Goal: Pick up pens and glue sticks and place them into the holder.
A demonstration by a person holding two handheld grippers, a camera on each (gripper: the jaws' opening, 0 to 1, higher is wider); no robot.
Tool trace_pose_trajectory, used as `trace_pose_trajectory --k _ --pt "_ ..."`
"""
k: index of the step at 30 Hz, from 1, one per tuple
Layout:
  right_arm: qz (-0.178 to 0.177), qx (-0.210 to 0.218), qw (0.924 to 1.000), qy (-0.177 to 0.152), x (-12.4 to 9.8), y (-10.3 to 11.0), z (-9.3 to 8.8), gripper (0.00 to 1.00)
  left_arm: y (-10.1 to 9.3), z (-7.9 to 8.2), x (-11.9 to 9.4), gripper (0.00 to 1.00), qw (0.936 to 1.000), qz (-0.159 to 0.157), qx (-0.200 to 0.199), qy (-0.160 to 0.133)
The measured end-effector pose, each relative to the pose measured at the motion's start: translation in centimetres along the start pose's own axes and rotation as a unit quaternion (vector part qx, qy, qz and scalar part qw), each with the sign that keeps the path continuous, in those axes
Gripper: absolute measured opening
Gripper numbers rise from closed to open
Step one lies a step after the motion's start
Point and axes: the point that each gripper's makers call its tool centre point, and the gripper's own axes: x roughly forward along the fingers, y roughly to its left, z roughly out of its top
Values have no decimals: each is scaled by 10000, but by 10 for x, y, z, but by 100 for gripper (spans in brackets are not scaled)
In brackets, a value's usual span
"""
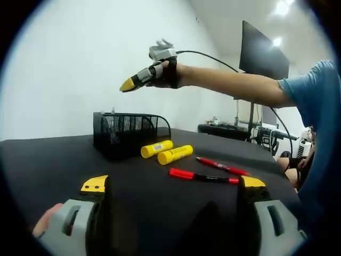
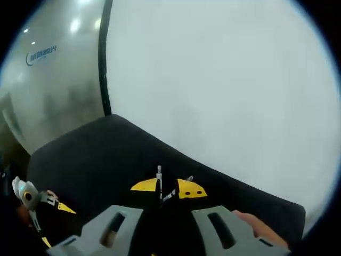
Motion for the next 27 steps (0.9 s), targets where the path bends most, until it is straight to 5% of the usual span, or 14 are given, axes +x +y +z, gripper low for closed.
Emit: trace_pose_trajectory --k 10,15,19,24,27 --pt "512 -439 9971 -343 -73 23 -22 9 0 -1 0 92 10000 19 37 22" --pt "1064 -653 9905 -579 -112 35 -63 9 1 -1 -1 91 10000 34 23 11" --pt "1321 -585 9885 -449 -127 34 -101 13 1 0 -1 91 10000 35 4 -7" --pt "1391 -382 9891 -295 -140 32 -140 14 0 -2 0 91 10000 45 42 41" --pt "1302 -68 9899 -560 -151 35 -147 13 -1 -4 1 87 9998 86 117 114"
